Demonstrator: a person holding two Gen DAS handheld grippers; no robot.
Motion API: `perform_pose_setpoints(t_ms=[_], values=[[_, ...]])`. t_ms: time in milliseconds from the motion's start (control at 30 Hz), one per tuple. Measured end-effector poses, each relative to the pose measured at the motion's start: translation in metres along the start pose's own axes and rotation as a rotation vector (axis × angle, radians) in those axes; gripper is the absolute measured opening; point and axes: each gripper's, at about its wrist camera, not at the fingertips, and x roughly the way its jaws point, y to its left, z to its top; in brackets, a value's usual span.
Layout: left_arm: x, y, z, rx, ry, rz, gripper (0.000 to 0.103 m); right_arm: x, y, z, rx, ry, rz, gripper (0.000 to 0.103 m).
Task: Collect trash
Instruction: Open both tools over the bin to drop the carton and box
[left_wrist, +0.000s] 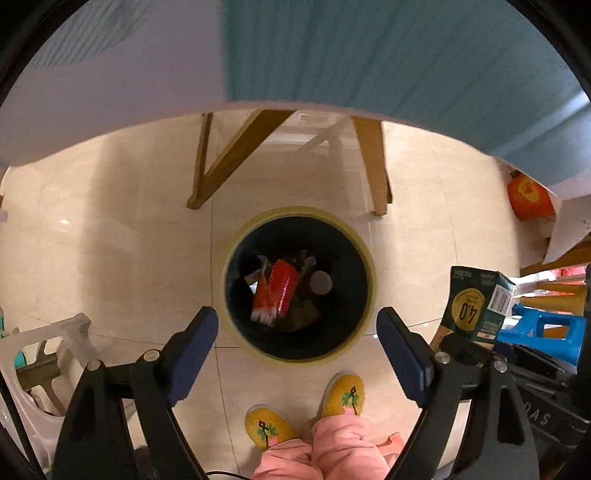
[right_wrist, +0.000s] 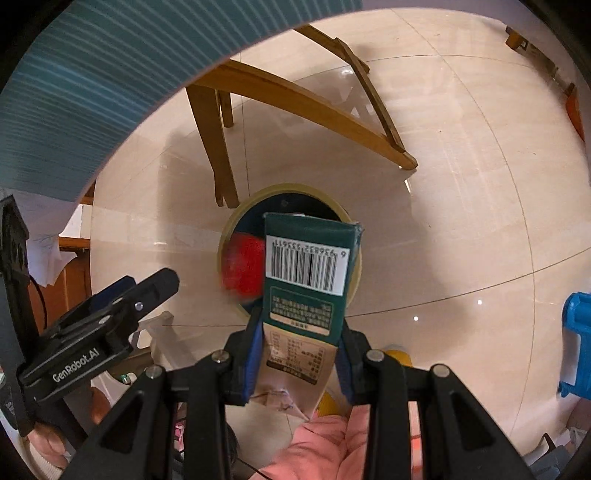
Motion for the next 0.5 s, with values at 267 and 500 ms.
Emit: perform_pose_setpoints(t_ms=[267,500], values=[[-0.026,0.028,-0.009,-0.046,-0.05,0.074,0.086,0.013,0.023,0.005,-0.049,0.023,0.002,0.034],[-0.054,0.052,-0.017,-0.089,-0.099,0.13,0.086,0.031,0.049,0.014,-0.111,0.023,-0.004,0.035]])
